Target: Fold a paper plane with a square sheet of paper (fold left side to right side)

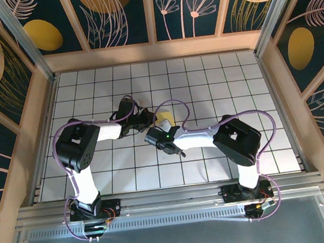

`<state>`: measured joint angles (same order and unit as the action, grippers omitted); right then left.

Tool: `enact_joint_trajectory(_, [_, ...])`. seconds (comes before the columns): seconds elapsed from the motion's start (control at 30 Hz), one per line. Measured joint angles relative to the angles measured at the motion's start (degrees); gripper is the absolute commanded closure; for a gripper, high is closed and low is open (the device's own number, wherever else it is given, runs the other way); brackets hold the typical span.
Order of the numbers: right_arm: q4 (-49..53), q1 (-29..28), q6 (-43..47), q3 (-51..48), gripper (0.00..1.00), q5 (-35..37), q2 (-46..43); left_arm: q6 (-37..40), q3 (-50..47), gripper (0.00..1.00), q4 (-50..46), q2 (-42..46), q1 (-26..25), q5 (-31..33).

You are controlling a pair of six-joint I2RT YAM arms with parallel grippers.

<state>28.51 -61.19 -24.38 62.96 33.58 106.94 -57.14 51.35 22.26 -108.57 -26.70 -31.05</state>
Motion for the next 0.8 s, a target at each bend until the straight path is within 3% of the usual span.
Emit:
enact_joint_trajectory(0.33, [-2.16,0.83,0.02,-1.42,1.0,-3.89,-1.11,1.38,-1.25,0.69,-2.1,5.07,1.05,1.57])
enact_joint_trajectory(0.5, [-7.3,4.94,1.53,-6.14,1.0,-14.16,-7.93,3.32,-3.43,0.62,-5.16,12.24,4.9,2.95])
enact_joint_trajectory(0.8, [-16.63,13.38,3.08,-12.98,1.0,-35.39,-13.53,6.34,-7.61,0.61,-9.64,19.98,7.3,4.31])
